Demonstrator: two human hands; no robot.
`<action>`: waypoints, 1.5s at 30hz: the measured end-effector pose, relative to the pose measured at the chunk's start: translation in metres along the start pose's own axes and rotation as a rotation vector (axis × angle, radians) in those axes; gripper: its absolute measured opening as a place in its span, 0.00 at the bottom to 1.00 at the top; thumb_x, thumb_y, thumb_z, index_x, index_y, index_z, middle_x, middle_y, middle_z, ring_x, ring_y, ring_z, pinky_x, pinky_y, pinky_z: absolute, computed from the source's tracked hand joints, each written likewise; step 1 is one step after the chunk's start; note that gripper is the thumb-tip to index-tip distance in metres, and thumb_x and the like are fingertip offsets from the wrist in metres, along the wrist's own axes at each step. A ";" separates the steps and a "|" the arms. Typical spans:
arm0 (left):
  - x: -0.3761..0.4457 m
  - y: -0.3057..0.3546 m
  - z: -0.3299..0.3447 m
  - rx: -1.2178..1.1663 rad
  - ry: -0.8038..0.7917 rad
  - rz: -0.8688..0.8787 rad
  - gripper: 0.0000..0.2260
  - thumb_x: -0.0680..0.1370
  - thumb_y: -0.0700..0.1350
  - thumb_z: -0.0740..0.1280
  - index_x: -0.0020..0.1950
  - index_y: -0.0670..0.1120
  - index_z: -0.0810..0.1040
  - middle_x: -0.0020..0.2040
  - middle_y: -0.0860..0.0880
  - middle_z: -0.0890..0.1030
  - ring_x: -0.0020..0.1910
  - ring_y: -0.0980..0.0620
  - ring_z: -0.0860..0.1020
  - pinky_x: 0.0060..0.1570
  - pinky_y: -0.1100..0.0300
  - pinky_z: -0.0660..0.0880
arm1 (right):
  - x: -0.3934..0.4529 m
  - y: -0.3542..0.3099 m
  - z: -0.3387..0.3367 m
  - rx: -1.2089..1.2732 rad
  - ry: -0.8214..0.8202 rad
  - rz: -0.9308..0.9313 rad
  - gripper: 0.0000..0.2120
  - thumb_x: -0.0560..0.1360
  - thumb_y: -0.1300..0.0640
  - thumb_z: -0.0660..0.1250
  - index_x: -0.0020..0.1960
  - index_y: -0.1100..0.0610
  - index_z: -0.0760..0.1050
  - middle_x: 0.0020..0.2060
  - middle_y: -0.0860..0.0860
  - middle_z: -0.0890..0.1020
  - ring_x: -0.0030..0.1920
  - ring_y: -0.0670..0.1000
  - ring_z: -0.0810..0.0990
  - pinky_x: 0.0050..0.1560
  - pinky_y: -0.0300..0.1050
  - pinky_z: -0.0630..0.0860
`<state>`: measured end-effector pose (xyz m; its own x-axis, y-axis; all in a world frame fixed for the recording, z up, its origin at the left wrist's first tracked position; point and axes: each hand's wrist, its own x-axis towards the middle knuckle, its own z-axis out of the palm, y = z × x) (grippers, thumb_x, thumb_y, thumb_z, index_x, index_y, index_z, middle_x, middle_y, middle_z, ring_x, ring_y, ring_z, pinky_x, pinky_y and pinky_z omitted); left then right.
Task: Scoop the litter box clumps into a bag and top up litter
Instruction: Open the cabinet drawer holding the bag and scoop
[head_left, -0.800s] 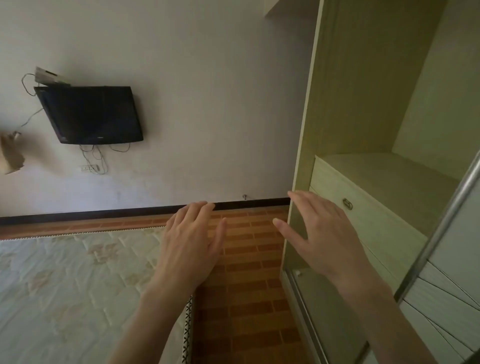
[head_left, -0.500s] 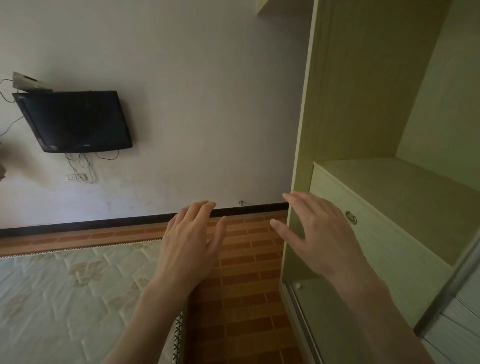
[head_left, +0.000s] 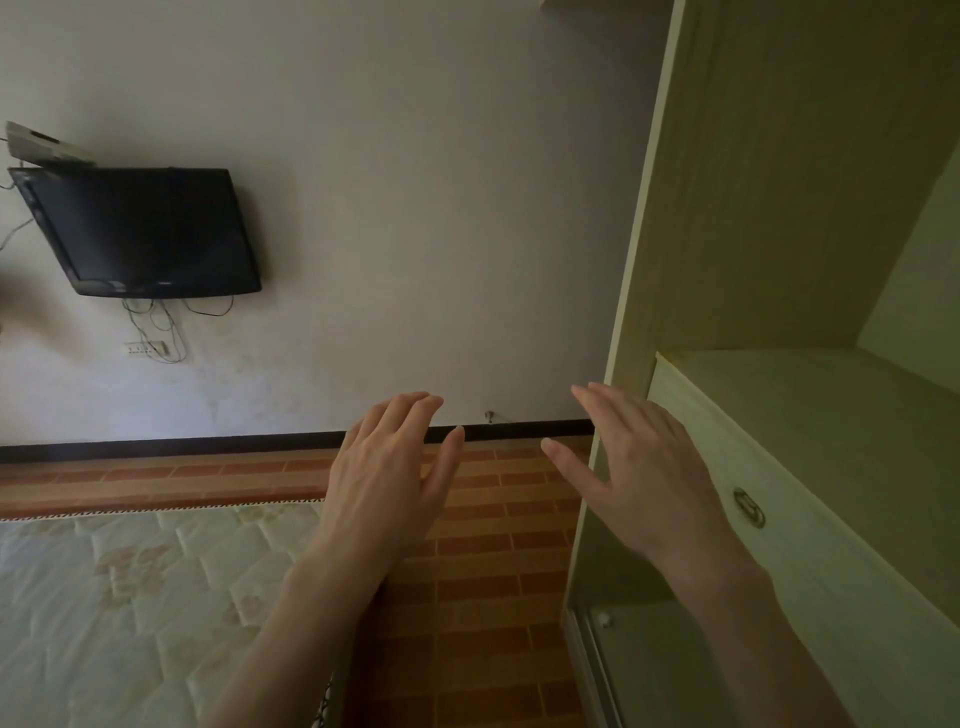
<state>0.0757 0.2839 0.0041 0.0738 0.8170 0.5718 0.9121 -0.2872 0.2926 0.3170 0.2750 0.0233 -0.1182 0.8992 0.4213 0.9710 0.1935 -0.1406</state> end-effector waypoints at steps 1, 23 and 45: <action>0.009 -0.001 0.008 0.002 -0.001 0.002 0.23 0.85 0.61 0.55 0.74 0.50 0.74 0.71 0.53 0.77 0.71 0.52 0.73 0.68 0.54 0.70 | 0.009 0.004 0.004 -0.008 -0.001 0.005 0.36 0.78 0.26 0.44 0.81 0.43 0.54 0.80 0.43 0.60 0.80 0.48 0.57 0.72 0.44 0.48; 0.269 -0.081 0.185 -0.159 -0.169 0.268 0.27 0.84 0.65 0.51 0.76 0.52 0.71 0.74 0.53 0.74 0.73 0.52 0.71 0.72 0.52 0.70 | 0.236 0.053 0.103 -0.094 0.020 0.285 0.41 0.75 0.25 0.37 0.80 0.44 0.57 0.78 0.44 0.64 0.78 0.48 0.61 0.78 0.53 0.60; 0.358 0.032 0.321 -0.418 -0.231 0.625 0.22 0.85 0.61 0.56 0.72 0.51 0.76 0.68 0.51 0.80 0.68 0.49 0.78 0.69 0.49 0.73 | 0.230 0.151 0.102 -0.333 0.023 0.735 0.33 0.80 0.31 0.46 0.79 0.47 0.61 0.76 0.45 0.68 0.75 0.48 0.64 0.75 0.47 0.59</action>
<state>0.2607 0.7279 -0.0281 0.6466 0.5122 0.5653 0.4497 -0.8545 0.2599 0.4156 0.5508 0.0078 0.5757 0.7419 0.3437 0.8101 -0.5747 -0.1164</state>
